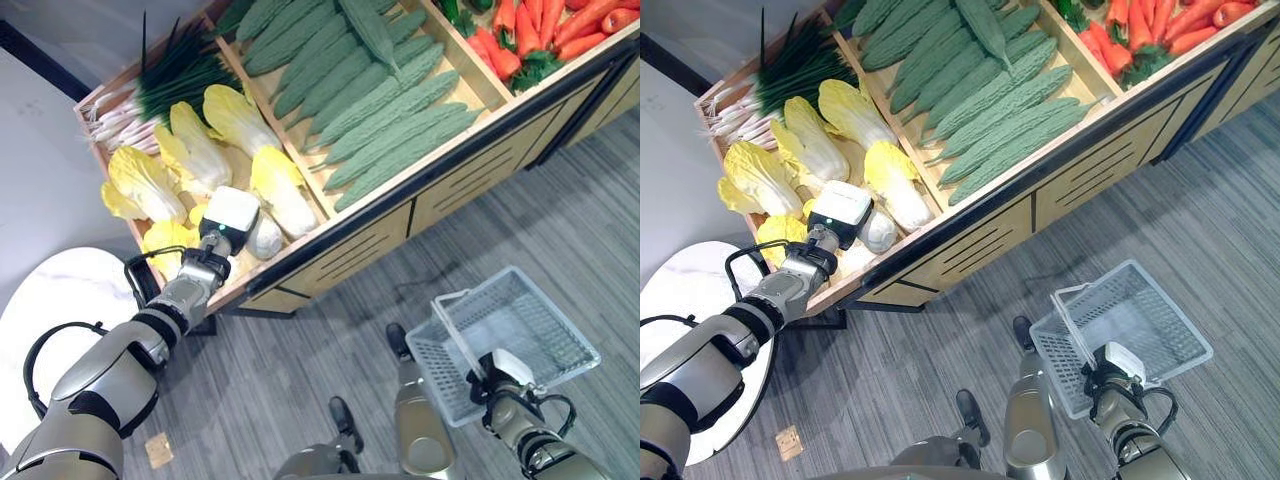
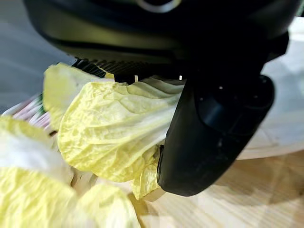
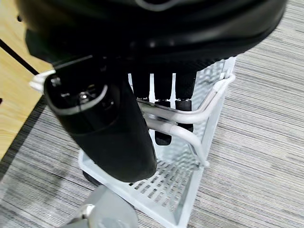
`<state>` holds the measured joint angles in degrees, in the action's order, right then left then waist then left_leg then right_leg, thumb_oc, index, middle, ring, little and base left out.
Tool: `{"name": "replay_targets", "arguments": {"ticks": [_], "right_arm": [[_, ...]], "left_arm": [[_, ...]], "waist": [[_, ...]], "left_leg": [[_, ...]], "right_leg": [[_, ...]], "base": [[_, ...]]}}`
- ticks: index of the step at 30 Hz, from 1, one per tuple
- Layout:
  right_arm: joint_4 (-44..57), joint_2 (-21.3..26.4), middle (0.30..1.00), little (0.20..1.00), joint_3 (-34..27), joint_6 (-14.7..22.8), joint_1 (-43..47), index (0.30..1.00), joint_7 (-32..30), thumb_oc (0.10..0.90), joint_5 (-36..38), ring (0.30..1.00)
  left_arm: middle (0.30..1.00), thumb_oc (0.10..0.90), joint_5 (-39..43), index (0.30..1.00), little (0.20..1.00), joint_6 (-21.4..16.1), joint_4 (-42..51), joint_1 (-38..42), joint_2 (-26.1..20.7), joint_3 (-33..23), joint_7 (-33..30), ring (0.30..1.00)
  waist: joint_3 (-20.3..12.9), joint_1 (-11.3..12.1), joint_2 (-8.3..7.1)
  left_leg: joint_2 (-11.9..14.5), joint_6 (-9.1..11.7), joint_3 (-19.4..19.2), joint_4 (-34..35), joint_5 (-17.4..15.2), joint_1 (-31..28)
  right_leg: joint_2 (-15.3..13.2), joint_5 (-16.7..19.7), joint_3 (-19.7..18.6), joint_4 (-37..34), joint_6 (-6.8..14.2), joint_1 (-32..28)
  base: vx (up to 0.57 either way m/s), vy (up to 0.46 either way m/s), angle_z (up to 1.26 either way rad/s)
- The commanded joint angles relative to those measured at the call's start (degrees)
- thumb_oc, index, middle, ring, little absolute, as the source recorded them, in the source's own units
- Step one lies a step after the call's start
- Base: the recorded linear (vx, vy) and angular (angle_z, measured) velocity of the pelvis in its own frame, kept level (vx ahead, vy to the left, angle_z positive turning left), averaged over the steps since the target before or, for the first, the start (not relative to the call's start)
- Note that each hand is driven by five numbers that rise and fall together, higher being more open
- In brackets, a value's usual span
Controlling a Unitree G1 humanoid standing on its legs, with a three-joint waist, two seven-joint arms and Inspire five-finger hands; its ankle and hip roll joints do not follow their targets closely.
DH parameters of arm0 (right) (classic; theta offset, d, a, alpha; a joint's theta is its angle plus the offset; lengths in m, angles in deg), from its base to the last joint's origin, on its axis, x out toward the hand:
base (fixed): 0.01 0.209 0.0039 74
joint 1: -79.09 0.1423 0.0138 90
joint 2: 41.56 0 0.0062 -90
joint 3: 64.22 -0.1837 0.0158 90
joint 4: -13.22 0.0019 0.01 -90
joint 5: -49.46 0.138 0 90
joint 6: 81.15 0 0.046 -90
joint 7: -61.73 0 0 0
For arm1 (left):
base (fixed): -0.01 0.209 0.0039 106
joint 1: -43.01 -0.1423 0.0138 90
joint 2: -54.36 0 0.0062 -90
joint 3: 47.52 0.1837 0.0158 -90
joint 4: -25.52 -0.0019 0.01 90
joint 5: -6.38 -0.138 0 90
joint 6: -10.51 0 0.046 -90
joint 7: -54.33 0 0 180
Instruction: Get the vegetables into the basket
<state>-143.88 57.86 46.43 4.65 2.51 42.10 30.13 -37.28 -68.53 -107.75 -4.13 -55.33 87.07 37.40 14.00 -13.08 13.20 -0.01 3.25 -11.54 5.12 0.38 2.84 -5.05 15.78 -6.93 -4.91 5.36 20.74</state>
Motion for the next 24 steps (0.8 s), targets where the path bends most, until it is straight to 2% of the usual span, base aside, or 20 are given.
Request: {"name": "replay_targets", "arguments": {"ticks": [1, 5, 8, 14, 17, 20, 24], "right_arm": [[0.5, -2.2, 0.300, 0.300, 2.1, 0.6, -2.2, 0.300, -0.2, 0.400, 0.3, 0.300], [-0.1, -1.9, 0.300, 0.300, 0.8, 0.3, -3.8, 0.300, 0.7, 0.400, -0.7, 0.300], [-1.5, -2.1, 0.300, 0.300, -0.5, 0.1, -4.4, 0.300, 1.5, 0.400, -0.9, 0.300], [-2.6, -2.8, 0.300, 0.300, -2.8, -1.8, -6.2, 0.300, 4.0, 0.400, -1.7, 0.300], [-2.5, -3.0, 0.300, 0.300, -3.3, -2.4, -6.7, 0.300, 4.6, 0.400, -1.9, 0.300], [-2.6, -3.4, 0.300, 0.300, -4.4, -3.1, -7.5, 0.300, 5.6, 0.400, -2.1, 0.300], [-2.7, -4.8, 0.300, 0.300, -4.4, -3.6, -8.5, 0.300, 6.3, 0.400, -2.0, 0.300]], "left_arm": [[0.300, 0.400, 2.8, 0.300, 0.300, 1.4, 1.0, -4.0, -4.7, -4.1, -0.4, 0.300], [0.300, 0.400, -0.1, 0.300, 0.300, 2.1, 6.6, -5.6, -8.5, -6.7, -0.6, 0.300], [0.300, 0.400, -0.3, 0.300, 0.300, 2.1, 11.7, -8.1, -10.7, -11.0, -1.7, 0.300], [0.300, 0.400, 2.3, 0.300, 0.300, 0.1, 28.6, -17.6, -14.3, -21.6, -1.1, 0.300], [0.300, 0.400, 3.2, 0.300, 0.300, 0.1, 34.1, -21.0, -13.9, -25.7, -1.5, 0.300], [0.300, 0.400, 4.9, 0.300, 0.300, -1.2, 43.9, -26.6, -11.4, -31.4, -1.2, 0.300], [0.300, 0.400, 8.2, 0.300, 0.300, -2.4, 49.8, -30.8, -8.8, -35.1, -1.4, 0.300]], "waist": [[-3.8, 1.0, -5.00], [-5.8, 2.5, -6.86], [-7.5, 4.0, -8.36], [-10.5, 6.0, -10.79], [-11.4, 6.3, -11.47], [-13.2, 7.1, -12.91], [-14.7, 7.4, -13.88]], "left_leg": [[1.4, 2.0, 2.9, -0.1, 3.7, 4.3], [1.6, 1.7, 4.0, -0.1, 2.8, 1.3], [1.8, 1.5, 5.0, -0.1, 2.3, -0.6], [2.2, 1.1, 6.1, -0.1, 1.5, -3.1], [2.3, 1.0, 6.4, -0.1, 1.1, -3.7], [2.5, 0.8, 7.1, -0.3, 0.6, -5.0], [2.6, 0.6, 7.1, -0.5, 0.5, -6.1]], "right_leg": [[-2.8, -4.3, -0.5, 0.8, 4.3, -3.6], [-2.8, -5.5, 0.6, 0.9, 4.4, -7.4], [-2.8, -6.4, 1.9, 0.9, 4.4, -10.0], [-2.5, -7.5, 3.3, 0.8, 4.4, -13.5], [-2.4, -7.9, 3.6, 0.8, 4.3, -14.2], [-2.4, -8.9, 4.5, 1.4, 4.2, -15.9], [-2.3, -8.9, 4.9, 1.5, 4.0, -17.2]], "base": [[0.01, 0.005, 0.06], [0.02, -0.009, 0.14], [0.03, -0.003, 0.23], [0.04, 0.003, 0.10], [0.01, 0.006, 0.12], [0.03, 0.001, 0.17], [-0.02, -0.015, 0.15]]}}
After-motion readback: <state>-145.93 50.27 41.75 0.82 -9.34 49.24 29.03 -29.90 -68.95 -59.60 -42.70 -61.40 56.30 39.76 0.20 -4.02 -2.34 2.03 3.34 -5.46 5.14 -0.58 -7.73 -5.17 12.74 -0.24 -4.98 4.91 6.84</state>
